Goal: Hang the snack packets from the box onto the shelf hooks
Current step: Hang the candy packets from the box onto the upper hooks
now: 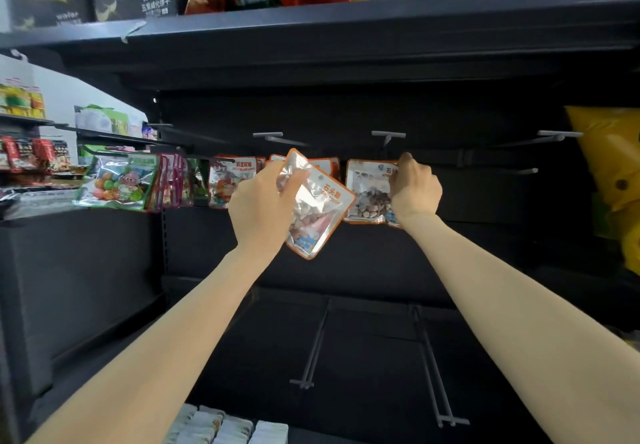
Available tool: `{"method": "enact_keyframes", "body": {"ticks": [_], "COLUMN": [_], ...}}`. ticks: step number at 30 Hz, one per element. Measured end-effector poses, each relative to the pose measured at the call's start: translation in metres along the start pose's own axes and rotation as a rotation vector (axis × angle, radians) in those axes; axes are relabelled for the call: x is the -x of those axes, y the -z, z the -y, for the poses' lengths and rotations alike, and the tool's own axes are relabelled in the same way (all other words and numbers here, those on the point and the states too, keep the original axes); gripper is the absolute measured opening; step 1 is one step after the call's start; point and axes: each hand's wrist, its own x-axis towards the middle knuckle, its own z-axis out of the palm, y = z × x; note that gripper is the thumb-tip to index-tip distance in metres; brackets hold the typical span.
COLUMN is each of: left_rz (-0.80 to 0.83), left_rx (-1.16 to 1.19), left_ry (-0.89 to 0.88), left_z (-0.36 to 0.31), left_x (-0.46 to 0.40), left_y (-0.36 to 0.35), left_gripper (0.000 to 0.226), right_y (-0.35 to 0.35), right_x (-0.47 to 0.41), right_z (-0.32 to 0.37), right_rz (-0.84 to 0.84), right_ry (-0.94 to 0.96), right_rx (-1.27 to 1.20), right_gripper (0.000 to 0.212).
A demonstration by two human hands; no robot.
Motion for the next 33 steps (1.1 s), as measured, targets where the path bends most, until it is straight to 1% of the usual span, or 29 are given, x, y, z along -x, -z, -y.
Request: {"method": "enact_keyframes", "body": {"ticks": [1, 3, 5, 7, 8, 10, 11, 13, 15, 16, 18, 19, 21, 22, 24, 25, 28, 31, 33], "left_rz": [0.025, 0.07, 0.094, 0.103, 0.104, 0.107, 0.102, 0.097, 0.123, 0.132, 0.111, 0.095, 0.083, 0.087, 0.107, 0.119, 0.118, 0.126, 0.165], "left_rx": [0.057, 0.145, 0.219, 0.342, 0.398, 0.474, 0.503, 0.561, 0.628, 0.652, 0.669, 0.667, 0.617, 0.561, 0.426, 0.377, 0.331, 0.331, 0.351], "left_ry": [-0.002, -0.002, 0.02, 0.061, 0.083, 0.149, 0.187, 0.26, 0.307, 0.317, 0.297, 0.266, 0.152, 0.088, -0.001, -0.002, 0.041, 0.054, 0.085], "left_z": [-0.002, -0.006, -0.01, -0.016, -0.019, -0.028, -0.032, -0.039, -0.048, -0.053, -0.063, -0.067, -0.069, -0.068, -0.065, -0.063, -0.06, -0.061, -0.061], "left_x": [0.0, 0.002, 0.004, 0.005, 0.005, 0.007, 0.008, 0.01, 0.013, 0.014, 0.017, 0.017, 0.019, 0.019, 0.021, 0.022, 0.023, 0.025, 0.025], "left_y": [0.002, 0.005, 0.004, 0.002, 0.0, -0.005, -0.009, -0.017, -0.025, -0.028, -0.032, -0.032, -0.033, -0.034, -0.037, -0.038, -0.04, -0.042, -0.046], "left_gripper": [0.032, 0.033, 0.038, 0.04, 0.041, 0.043, 0.044, 0.043, 0.04, 0.035, 0.022, 0.023, 0.04, 0.042, 0.036, 0.034, 0.034, 0.036, 0.038], "right_y": [-0.002, -0.006, -0.008, -0.006, -0.002, 0.014, 0.024, 0.04, 0.048, 0.047, 0.046, 0.044, 0.041, 0.04, 0.037, 0.036, 0.033, 0.031, 0.03], "right_x": [0.0, 0.003, 0.013, 0.026, 0.032, 0.05, 0.059, 0.075, 0.086, 0.087, 0.084, 0.082, 0.078, 0.076, 0.074, 0.073, 0.072, 0.07, 0.067], "right_z": [0.0, -0.003, -0.007, -0.01, -0.012, -0.009, -0.008, -0.006, -0.005, -0.006, -0.007, -0.009, -0.011, -0.012, -0.013, -0.014, -0.014, -0.014, -0.016], "right_rz": [0.002, -0.032, -0.15, -0.28, -0.299, -0.228, -0.169, -0.064, -0.001, 0.006, -0.038, -0.073, -0.11, -0.112, -0.094, -0.089, -0.102, -0.105, -0.08], "right_ry": [-0.001, 0.023, 0.08, 0.105, 0.099, 0.08, 0.075, 0.152, 0.275, 0.31, 0.302, 0.274, 0.21, 0.187, 0.167, 0.17, 0.193, 0.192, 0.18], "right_rx": [-0.02, -0.117, -0.225, -0.369, -0.5, -0.862, -1.006, -1.15, -1.145, -1.11, -1.031, -1.01, -1.005, -1.002, -0.974, -0.957, -0.912, -0.899, -0.893], "right_gripper": [0.022, 0.032, 0.038, 0.036, 0.029, 0.013, 0.013, 0.014, 0.028, 0.034, 0.032, 0.028, 0.021, 0.021, 0.023, 0.024, 0.028, 0.028, 0.028]}}
